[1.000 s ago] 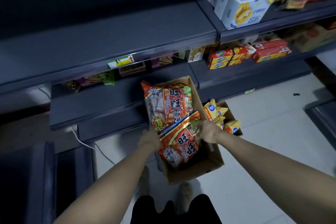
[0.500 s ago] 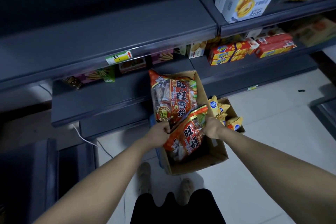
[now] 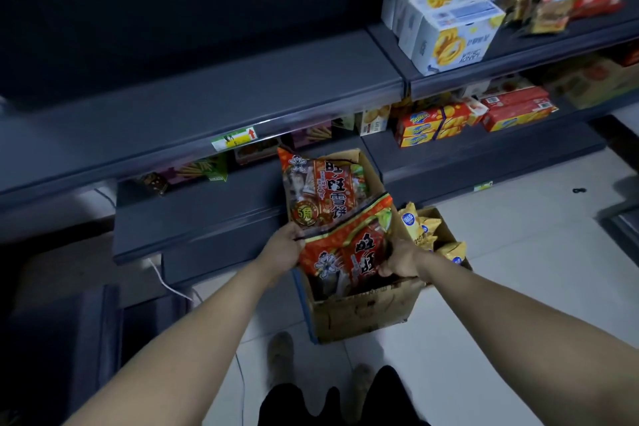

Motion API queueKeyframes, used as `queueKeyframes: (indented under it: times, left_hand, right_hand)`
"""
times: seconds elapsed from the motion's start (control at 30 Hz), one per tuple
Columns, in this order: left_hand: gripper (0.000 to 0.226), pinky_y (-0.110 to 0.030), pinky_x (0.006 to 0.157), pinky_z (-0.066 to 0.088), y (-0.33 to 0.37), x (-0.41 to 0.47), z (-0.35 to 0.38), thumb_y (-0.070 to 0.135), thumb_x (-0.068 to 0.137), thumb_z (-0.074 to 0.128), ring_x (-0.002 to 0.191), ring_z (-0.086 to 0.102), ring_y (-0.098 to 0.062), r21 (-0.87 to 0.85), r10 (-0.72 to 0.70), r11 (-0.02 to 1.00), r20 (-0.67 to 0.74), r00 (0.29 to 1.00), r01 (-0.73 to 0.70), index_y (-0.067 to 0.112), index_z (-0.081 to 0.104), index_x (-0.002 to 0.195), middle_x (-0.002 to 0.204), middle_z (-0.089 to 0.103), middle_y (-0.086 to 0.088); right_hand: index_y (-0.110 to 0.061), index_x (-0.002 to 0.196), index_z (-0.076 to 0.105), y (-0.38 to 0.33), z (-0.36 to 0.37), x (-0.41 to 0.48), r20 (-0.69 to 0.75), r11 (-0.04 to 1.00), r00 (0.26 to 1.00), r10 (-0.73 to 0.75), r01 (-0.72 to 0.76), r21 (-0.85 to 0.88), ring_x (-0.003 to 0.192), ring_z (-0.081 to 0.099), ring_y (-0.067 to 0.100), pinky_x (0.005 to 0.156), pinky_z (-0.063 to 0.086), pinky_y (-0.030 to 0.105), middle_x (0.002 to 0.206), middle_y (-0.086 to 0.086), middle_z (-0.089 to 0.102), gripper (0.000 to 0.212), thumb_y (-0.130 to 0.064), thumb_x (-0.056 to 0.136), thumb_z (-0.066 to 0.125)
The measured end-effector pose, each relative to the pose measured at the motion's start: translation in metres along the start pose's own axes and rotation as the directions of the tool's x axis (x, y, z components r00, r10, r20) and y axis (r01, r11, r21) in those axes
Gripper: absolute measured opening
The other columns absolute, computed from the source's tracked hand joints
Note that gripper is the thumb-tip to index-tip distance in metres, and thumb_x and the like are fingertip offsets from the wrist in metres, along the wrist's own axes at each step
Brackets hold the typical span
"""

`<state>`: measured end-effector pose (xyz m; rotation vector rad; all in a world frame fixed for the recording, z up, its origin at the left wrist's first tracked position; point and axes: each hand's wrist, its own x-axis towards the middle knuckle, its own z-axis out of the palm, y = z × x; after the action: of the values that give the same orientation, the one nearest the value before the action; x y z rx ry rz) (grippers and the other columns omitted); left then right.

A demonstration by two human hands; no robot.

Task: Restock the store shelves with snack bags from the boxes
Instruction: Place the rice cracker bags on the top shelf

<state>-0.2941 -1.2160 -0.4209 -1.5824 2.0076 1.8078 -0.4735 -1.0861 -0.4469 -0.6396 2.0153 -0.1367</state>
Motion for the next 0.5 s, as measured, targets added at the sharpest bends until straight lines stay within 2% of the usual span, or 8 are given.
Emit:
queueKeyframes:
  times: [0.1, 0.17, 0.33, 0.5]
  left_hand:
    - [0.022, -0.016, 0.049, 0.040, -0.011, 0.002, -0.003, 0.000, 0.095, 0.042, 0.063, 0.046, -0.009, -0.074, -0.047, 0.997, -0.125, 0.991, 0.038, 0.013, 0.038, 0.077, 0.072, 0.050, -0.002]
    - [0.014, -0.021, 0.052, 0.042, -0.013, 0.003, -0.004, 0.004, 0.095, 0.046, 0.064, 0.050, -0.010, -0.109, -0.079, 0.992, -0.172, 0.982, 0.061, 0.011, 0.041, 0.084, 0.074, 0.054, -0.003]
    - [0.027, -0.024, 0.053, 0.039, -0.024, 0.010, 0.003, 0.005, 0.095, 0.044, 0.062, 0.049, -0.012, -0.129, -0.127, 0.986, -0.184, 0.975, 0.104, 0.016, 0.037, 0.072, 0.070, 0.052, -0.004]
    - [0.027, -0.020, 0.047, 0.037, -0.038, 0.013, 0.016, -0.001, 0.097, 0.035, 0.061, 0.047, -0.013, -0.086, -0.139, 0.989, -0.193, 0.971, 0.124, 0.013, 0.042, 0.076, 0.070, 0.050, -0.004]
  right_hand:
    - [-0.011, 0.148, 0.023, 0.003, 0.018, 0.006, 0.059, 0.997, 0.998, 0.011, -0.016, 0.076, 0.132, 0.042, 0.027, 0.109, 0.037, 0.035, 0.146, 0.009, 0.042, 0.086, -0.016, 0.078, 0.074]
    - [-0.011, 0.149, 0.021, 0.004, 0.029, 0.008, 0.085, 0.995, 0.996, 0.007, -0.015, 0.096, 0.132, 0.041, 0.027, 0.109, 0.037, 0.034, 0.145, 0.009, 0.042, 0.088, -0.014, 0.078, 0.074]
    - [-0.011, 0.148, 0.022, 0.022, 0.046, 0.017, 0.102, 0.994, 0.995, 0.018, -0.028, 0.102, 0.132, 0.041, 0.027, 0.107, 0.037, 0.033, 0.146, 0.010, 0.041, 0.085, -0.013, 0.079, 0.072]
    - [-0.013, 0.152, 0.004, 0.039, 0.053, 0.020, 0.132, 0.995, 0.991, 0.034, -0.046, 0.089, 0.137, 0.034, 0.028, 0.104, 0.035, 0.029, 0.154, 0.011, 0.027, 0.094, -0.016, 0.083, 0.068]
